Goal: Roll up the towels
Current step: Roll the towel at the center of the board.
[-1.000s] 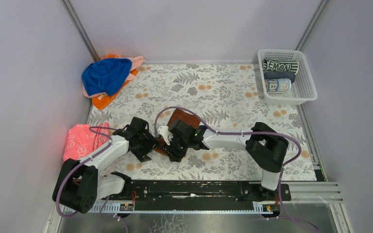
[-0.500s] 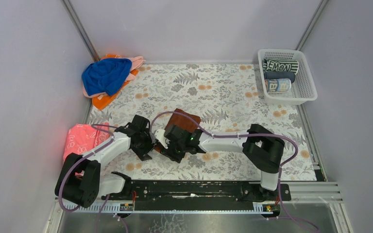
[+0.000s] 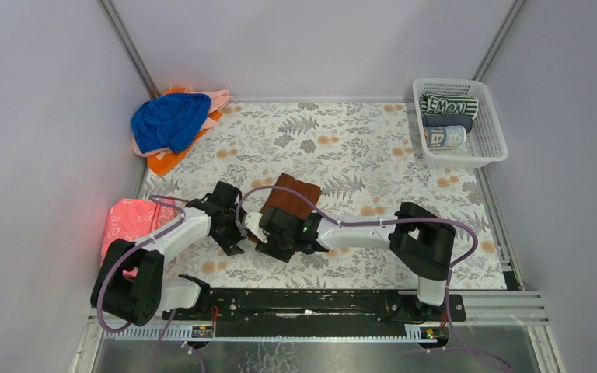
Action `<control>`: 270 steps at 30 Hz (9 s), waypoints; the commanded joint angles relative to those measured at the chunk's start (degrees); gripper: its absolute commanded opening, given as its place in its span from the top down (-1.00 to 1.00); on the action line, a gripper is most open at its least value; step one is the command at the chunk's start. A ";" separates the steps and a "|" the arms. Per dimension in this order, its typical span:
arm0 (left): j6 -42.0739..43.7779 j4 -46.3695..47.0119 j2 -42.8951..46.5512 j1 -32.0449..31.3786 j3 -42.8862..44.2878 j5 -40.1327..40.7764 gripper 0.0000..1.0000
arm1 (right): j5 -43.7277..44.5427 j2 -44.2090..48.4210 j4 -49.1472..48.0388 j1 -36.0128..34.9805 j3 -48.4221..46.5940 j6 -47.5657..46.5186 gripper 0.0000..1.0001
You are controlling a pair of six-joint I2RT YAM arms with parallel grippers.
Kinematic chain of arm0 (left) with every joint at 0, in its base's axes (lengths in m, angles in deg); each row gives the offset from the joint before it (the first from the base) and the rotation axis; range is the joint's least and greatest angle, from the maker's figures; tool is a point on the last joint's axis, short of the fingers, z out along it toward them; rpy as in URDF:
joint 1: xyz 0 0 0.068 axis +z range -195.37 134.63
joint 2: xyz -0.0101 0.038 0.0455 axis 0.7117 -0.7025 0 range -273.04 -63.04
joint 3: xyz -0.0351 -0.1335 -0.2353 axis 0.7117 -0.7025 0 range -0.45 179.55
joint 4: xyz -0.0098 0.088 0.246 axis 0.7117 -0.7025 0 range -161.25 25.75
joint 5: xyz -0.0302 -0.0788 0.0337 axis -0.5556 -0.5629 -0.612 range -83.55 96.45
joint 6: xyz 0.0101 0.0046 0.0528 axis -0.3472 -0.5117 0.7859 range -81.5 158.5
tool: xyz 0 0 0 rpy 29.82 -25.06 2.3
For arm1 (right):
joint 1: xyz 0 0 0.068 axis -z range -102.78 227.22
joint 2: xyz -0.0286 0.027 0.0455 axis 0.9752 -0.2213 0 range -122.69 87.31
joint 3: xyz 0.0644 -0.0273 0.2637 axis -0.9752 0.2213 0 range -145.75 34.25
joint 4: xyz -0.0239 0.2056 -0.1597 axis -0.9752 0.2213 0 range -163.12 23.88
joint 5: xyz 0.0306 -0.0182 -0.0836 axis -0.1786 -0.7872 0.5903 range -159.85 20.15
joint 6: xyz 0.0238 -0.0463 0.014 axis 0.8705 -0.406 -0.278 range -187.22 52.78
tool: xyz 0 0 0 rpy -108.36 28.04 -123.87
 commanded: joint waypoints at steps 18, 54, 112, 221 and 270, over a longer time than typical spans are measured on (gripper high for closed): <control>4.93 2.55 -8.25 0.24 1.75 6.12 -0.36 | 10.57 -6.37 2.73 -0.82 1.70 -3.28 0.00; 3.95 -4.66 13.04 2.18 0.46 0.07 -0.70 | -56.91 -14.61 -19.05 23.50 4.89 38.05 0.93; 2.99 4.84 -1.83 2.20 -2.37 3.39 -0.27 | 5.60 -0.54 -3.00 -0.51 3.68 -7.06 -0.18; 3.14 -0.45 5.67 2.88 4.13 8.81 -0.72 | -34.25 -4.77 5.03 13.81 -2.37 7.58 0.86; 1.77 10.06 -8.13 -3.01 0.38 5.83 -0.17 | 5.48 13.67 0.81 3.92 4.09 7.21 -0.38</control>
